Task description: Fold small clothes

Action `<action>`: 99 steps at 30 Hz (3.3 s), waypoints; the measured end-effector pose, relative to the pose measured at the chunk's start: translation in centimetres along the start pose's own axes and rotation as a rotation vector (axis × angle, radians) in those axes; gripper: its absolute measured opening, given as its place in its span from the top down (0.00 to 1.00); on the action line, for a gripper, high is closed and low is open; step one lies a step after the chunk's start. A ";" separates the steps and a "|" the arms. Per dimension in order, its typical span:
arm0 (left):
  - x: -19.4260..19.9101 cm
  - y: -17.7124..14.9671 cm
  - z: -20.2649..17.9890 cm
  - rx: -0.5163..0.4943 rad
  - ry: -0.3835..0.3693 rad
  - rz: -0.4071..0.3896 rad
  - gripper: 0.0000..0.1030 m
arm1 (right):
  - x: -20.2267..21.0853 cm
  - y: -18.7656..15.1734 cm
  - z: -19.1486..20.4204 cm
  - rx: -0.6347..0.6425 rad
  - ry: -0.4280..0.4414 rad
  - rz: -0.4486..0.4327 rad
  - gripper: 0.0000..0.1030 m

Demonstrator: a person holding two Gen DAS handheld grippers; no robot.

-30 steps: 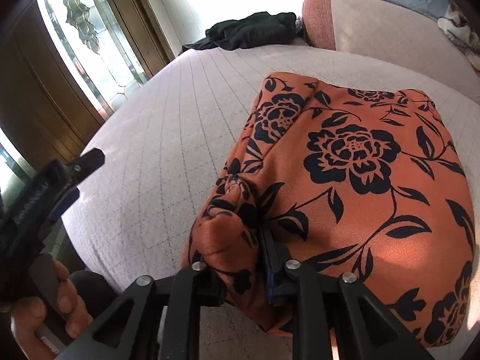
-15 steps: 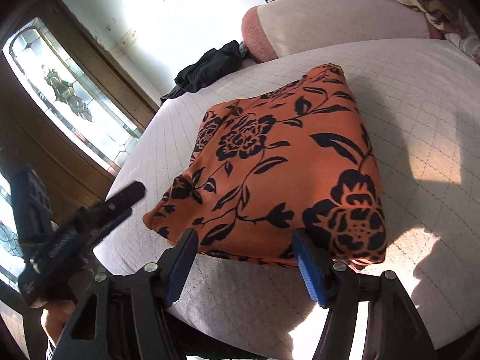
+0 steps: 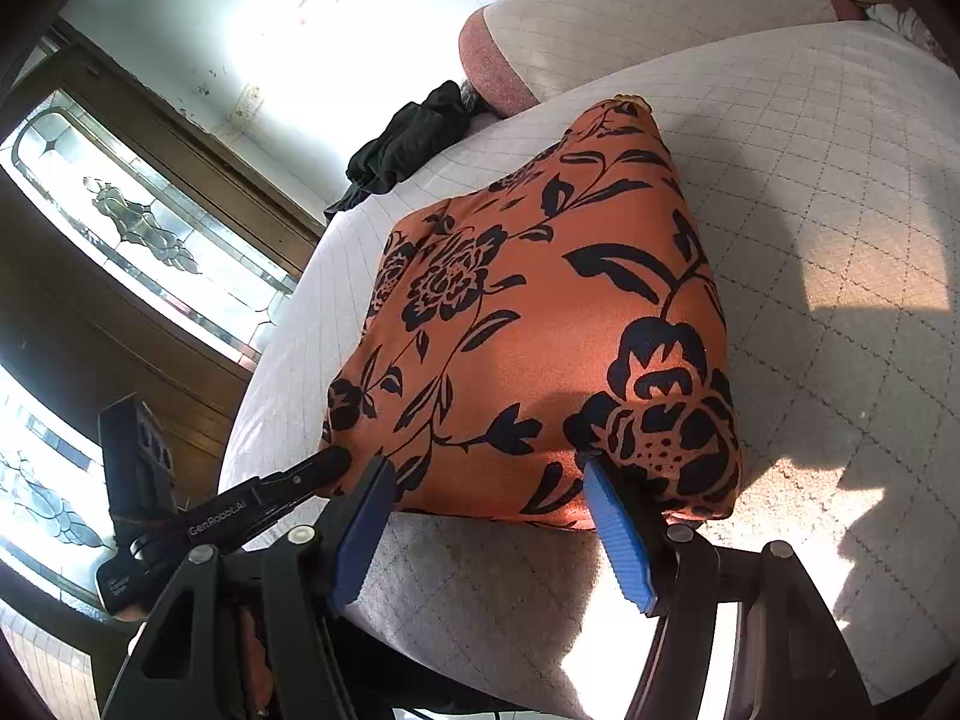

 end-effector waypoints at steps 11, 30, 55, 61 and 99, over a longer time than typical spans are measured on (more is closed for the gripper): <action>-6.8 8.9 -2.8 -0.175 0.023 0.095 0.61 | 0.6 -0.3 0.0 -0.056 0.075 0.023 0.32; -9.5 7.1 1.0 -0.049 -0.015 0.037 0.55 | -3.7 8.6 -5.2 -0.311 0.137 0.188 0.44; -9.5 7.1 1.4 -0.033 -0.068 -0.004 0.50 | -6.7 11.8 -6.3 -0.077 -0.188 0.083 0.64; -9.4 7.0 1.4 -0.013 -0.081 -0.004 0.51 | -4.4 14.9 -4.8 -0.171 -0.043 0.013 0.48; -2.8 8.8 1.0 -0.053 -0.045 -0.008 0.60 | -3.2 2.6 1.6 0.250 -0.113 0.075 0.21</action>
Point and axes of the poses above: each gripper's, at about its wrist camera, not at the fingertips, and x roughly against the way its jaws point, z to its left, y to its top, the point moved 10 cm from there along -x, roughly the way its jaws point, and after that the axes turned 12 degrees about -x, right-handed, at the moved point
